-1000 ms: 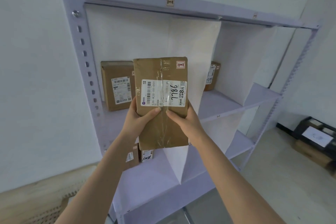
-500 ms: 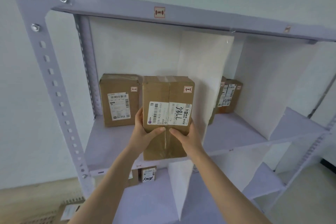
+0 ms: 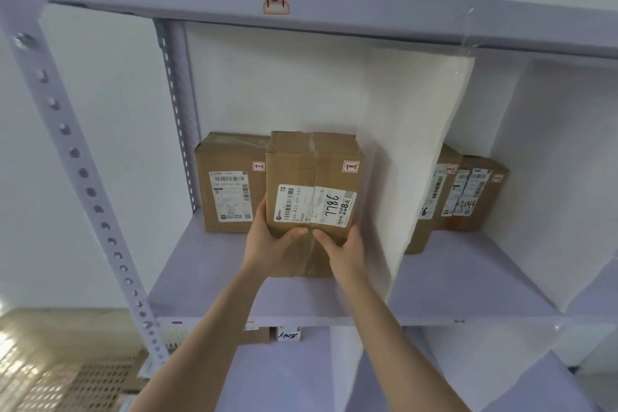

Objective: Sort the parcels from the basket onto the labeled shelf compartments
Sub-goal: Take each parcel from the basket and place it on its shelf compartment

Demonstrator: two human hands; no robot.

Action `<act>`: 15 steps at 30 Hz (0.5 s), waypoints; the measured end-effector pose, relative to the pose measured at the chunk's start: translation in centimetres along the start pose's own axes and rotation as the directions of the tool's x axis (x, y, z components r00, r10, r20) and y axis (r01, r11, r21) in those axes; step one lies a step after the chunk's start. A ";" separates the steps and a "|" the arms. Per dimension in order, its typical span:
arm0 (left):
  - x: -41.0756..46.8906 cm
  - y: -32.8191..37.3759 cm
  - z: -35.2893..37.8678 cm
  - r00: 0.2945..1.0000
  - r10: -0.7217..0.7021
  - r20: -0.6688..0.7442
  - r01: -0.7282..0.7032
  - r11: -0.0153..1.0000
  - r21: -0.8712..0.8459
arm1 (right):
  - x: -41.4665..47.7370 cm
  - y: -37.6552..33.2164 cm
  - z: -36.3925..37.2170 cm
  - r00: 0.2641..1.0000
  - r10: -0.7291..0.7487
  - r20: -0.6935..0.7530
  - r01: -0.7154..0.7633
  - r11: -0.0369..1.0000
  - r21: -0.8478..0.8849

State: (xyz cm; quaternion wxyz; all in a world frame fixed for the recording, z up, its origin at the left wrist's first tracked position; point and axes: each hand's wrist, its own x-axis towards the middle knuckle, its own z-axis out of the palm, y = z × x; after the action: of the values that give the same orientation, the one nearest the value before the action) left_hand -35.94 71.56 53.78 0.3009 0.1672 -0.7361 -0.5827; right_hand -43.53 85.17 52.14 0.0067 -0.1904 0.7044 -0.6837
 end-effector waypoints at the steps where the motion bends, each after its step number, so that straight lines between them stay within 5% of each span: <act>1: 0.5 0.0 0.1 1.000 0.002 -0.013 -0.001 1.000 0.019 | 0.6 0.1 0.3 1.000 0.010 -0.008 -0.010 1.000 -0.001; 15: 5.9 -0.4 2.5 0.987 -0.047 -0.156 0.065 0.992 0.110 | 7.0 1.1 2.9 0.990 0.046 -0.131 -0.051 0.998 -0.042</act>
State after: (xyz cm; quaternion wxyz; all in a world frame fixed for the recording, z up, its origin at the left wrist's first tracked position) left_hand -42.08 69.85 54.52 0.3298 0.2490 -0.7383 -0.5330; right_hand -49.58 80.46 52.65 -0.0270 -0.1283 0.7230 -0.6783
